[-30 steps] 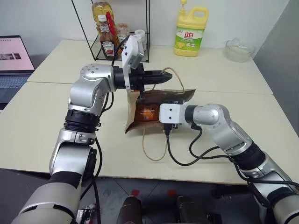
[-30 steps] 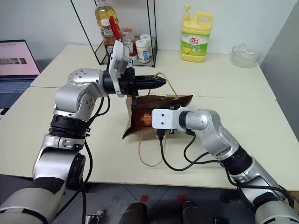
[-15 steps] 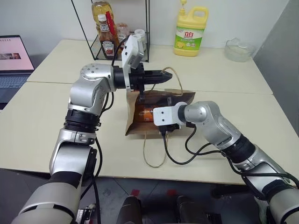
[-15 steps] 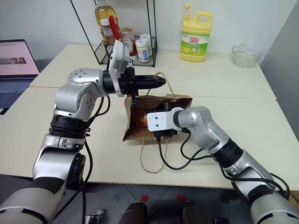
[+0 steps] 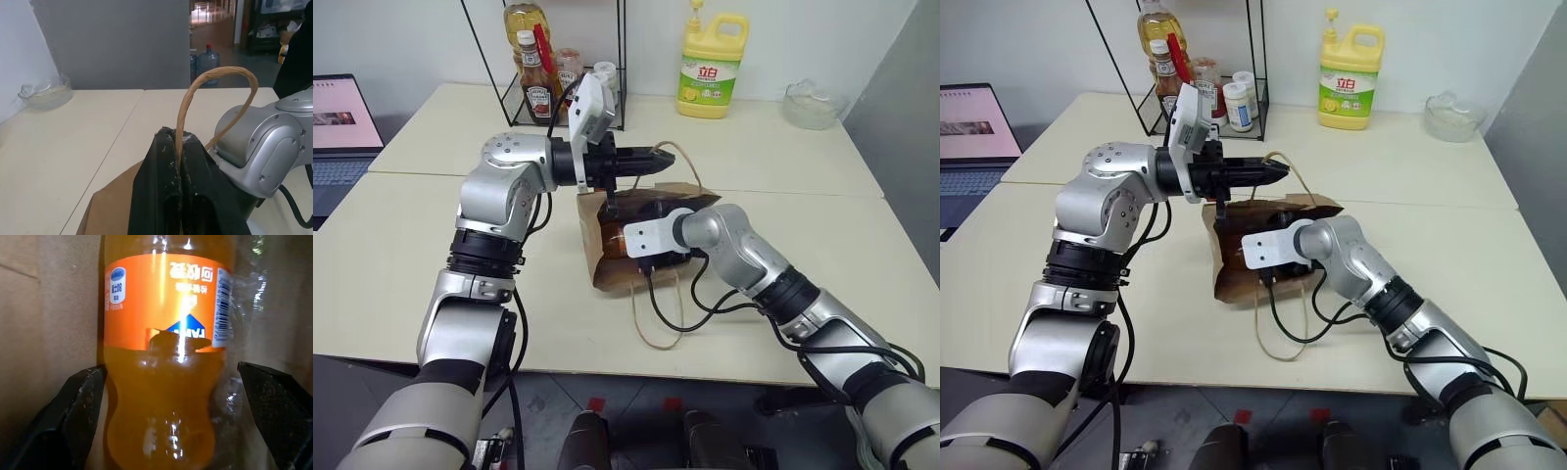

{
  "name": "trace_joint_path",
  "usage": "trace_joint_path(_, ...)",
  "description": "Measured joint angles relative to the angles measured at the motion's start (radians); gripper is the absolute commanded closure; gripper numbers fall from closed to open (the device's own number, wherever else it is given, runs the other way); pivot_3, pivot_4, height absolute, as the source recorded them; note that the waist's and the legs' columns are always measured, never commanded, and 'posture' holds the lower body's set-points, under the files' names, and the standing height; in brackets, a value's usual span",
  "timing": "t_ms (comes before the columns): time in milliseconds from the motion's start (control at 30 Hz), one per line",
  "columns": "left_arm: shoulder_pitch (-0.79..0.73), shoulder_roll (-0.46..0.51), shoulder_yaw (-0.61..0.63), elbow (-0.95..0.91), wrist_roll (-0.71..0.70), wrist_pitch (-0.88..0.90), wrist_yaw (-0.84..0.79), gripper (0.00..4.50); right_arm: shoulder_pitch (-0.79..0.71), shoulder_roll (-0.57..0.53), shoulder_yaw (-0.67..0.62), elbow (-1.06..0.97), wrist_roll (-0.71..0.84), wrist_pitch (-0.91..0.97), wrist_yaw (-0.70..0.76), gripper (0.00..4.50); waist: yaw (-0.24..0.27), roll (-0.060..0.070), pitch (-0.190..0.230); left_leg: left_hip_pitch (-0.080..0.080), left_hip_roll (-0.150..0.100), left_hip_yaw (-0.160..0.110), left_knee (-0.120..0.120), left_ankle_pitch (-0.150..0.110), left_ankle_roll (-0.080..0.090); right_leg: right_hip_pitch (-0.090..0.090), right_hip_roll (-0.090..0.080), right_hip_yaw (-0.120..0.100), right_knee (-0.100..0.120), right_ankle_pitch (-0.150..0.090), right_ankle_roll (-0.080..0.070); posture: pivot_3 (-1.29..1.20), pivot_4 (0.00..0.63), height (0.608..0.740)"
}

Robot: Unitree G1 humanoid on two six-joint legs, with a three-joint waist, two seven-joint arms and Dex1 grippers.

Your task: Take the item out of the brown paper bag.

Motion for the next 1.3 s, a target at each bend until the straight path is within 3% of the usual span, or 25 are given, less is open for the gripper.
trace_joint_path(33,0.0,0.0,0.0,0.0,0.0,-0.001,0.0,4.5,-0.004,0.004,0.0,0.011,-0.004,-0.005,0.0,0.03,0.0,0.0,0.0,0.0,0.0,0.0,0.0,0.0,0.0,0.0,0.0,0.0,0.0,0.0,0.0,0.0,0.15,0.74)
trace_joint_path(133,0.0,0.0,0.0,-0.001,0.0,-0.006,0.0,4.5,-0.017,0.018,0.0,0.049,-0.022,-0.017,0.002,0.61,-0.001,0.0,0.0,0.0,0.0,0.0,0.0,0.0,0.0,0.0,0.0,0.0,0.001,0.0,0.0,0.0,0.15,0.74)
trace_joint_path(267,0.001,0.001,0.0,-0.001,0.002,-0.01,0.0,4.5,-0.02,0.021,0.001,0.083,-0.033,-0.028,0.004,1.94,-0.002,0.0,0.0,0.0,0.0,0.0,0.0,0.0,0.0,0.0,0.0,-0.001,0.001,0.0,0.0,0.0,0.15,0.74)
trace_joint_path(300,0.001,0.001,0.0,-0.001,0.003,-0.011,0.0,4.5,-0.025,0.021,0.001,0.087,-0.036,-0.028,0.006,2.0,-0.002,0.0,0.0,0.0,0.0,0.0,0.0,0.0,0.0,0.0,0.0,-0.001,0.001,0.0,0.0,0.0,0.15,0.74)
trace_joint_path(700,0.002,0.002,0.0,-0.001,0.016,-0.033,-0.017,4.5,-0.027,0.022,-0.007,0.092,-0.06,-0.061,0.0,2.0,-0.004,0.0,0.0,0.0,0.0,-0.001,0.0,0.0,-0.001,0.0,0.0,-0.001,0.001,0.0,0.0,0.0,0.15,0.74)
trace_joint_path(1300,0.002,0.004,0.0,0.012,0.035,-0.056,-0.019,4.5,0.089,-0.062,-0.055,-0.177,-0.018,-0.015,0.076,2.06,-0.006,0.0,0.0,-0.01,0.0,-0.002,0.0,0.001,-0.001,-0.009,-0.001,-0.003,0.0,0.0,0.0,0.0,0.15,0.74)
